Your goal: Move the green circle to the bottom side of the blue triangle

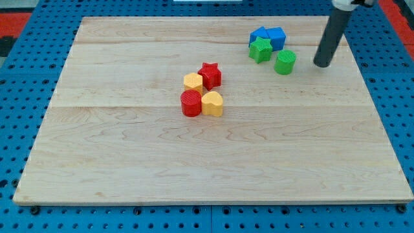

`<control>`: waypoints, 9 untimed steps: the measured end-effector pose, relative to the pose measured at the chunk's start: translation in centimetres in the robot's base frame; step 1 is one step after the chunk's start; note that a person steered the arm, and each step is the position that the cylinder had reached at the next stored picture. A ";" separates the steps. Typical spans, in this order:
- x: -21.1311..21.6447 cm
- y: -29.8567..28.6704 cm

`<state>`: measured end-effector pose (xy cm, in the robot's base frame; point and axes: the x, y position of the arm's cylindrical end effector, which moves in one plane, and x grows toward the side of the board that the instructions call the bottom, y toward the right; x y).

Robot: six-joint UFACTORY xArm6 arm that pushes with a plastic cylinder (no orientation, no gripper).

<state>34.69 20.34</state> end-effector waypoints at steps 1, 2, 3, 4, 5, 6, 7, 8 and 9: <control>0.1 -4.9; -1.0 -6.4; -2.5 -4.8; -0.4 -1.3; -0.4 -2.6; -0.2 -10.7; 0.3 -17.6; -1.9 -22.3; -4.4 -24.4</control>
<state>30.24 -4.04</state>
